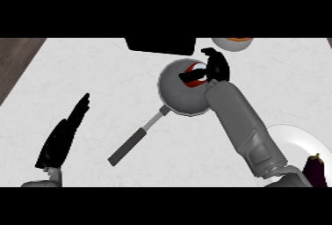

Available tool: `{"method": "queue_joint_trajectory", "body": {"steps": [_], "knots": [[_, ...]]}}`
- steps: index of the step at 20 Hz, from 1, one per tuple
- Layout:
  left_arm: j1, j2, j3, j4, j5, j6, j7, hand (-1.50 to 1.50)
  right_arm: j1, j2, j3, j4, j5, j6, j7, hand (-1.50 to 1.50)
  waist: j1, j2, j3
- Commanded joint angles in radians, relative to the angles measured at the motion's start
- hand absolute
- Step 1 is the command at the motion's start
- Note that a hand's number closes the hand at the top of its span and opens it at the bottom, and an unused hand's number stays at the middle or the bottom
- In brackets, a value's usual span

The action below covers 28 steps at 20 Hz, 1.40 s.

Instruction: Pick the can from the plate and place it in the pan

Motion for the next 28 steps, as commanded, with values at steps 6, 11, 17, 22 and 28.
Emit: {"method": "queue_joint_trajectory", "body": {"steps": [6,11,17,22,28], "knots": [[-0.015,0.007,0.018,0.015,0.008,-0.002,0.0,0.0,-0.037,0.0,-0.055,0.004,-0.165,-0.342,-0.271,-1.5,-0.005,-0.006,-0.001],[0.025,-0.019,0.008,0.003,-0.015,0.034,-0.005,0.0,0.001,0.0,-0.132,0.015,-0.252,-0.497,-0.374,-1.5,-0.042,-0.015,-0.001],[0.045,0.002,0.053,0.057,0.002,0.03,-0.048,0.0,0.06,-0.031,-0.239,-0.06,-0.34,-0.514,-0.497,-1.5,-0.097,-0.028,-0.002],[0.108,0.029,0.082,-0.044,0.029,0.005,-0.011,0.0,0.344,-0.006,-0.152,-0.286,-0.328,-0.447,-0.593,-1.5,-0.132,-0.045,-0.003],[0.075,0.071,0.149,0.031,0.056,-0.013,-0.042,0.0,0.593,-0.13,-0.101,-0.564,-0.33,-0.304,-0.52,-1.5,-0.144,-0.046,-0.004]]}}
